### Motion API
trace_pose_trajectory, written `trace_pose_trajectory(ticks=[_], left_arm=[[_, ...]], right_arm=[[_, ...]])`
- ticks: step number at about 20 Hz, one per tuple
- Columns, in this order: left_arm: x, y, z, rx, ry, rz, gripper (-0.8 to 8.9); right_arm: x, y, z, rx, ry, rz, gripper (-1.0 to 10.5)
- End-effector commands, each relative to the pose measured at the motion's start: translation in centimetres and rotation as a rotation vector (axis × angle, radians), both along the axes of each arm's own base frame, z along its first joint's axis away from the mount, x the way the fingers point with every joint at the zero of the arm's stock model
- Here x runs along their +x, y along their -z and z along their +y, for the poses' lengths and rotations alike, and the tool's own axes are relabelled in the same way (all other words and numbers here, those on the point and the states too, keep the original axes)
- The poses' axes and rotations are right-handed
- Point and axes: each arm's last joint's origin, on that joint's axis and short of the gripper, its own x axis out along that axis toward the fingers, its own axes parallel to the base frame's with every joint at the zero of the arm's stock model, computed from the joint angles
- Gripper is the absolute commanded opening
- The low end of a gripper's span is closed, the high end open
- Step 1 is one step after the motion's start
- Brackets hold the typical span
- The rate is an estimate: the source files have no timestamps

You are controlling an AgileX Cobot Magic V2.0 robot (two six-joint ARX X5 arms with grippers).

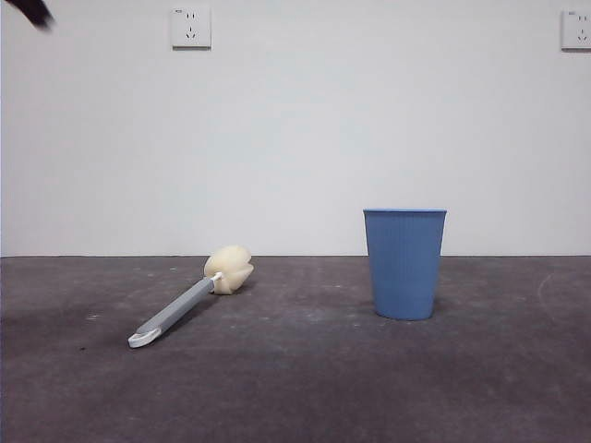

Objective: Pick up the cup brush,pick up the cup,insert the brush into the cup,clean the cup,put the cup brush back,put the cup back to the fixed position on the table

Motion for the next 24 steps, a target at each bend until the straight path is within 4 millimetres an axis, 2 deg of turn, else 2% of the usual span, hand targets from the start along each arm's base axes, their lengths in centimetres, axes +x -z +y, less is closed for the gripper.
trace_pose_trajectory(ticks=[1, 7, 11, 14, 16, 24], left_arm=[[2.3, 1.0, -1.9, 0.036, -0.011, 0.03, 5.22], [7.6, 5.9, -7.0, 0.189, -0.103, 0.085, 5.21], [10.0, 10.0, -9.7, 0.216, -0.098, 0.14, 5.21], [10.9, 12.7, -10.9, 0.275, -0.103, 0.167, 5.21], [11.2, 13.8, -11.3, 0.305, -0.117, 0.169, 5.21], [11.5, 15.3, -11.6, 0.346, -0.149, 0.201, 4.93]], right_arm=[[0.1, -0.1, 0.0, 0.01, 0.006, 0.004, 5.7], [0.2, -0.1, 0.0, 0.013, 0.011, 0.014, 5.7], [0.4, 0.0, 0.1, 0.012, 0.011, 0.021, 5.7], [0.5, 0.0, 0.1, 0.012, 0.011, 0.026, 5.7], [0.5, 0.0, 0.1, 0.011, 0.011, 0.027, 5.7], [0.6, 0.1, 0.1, 0.011, 0.011, 0.031, 5.7]])
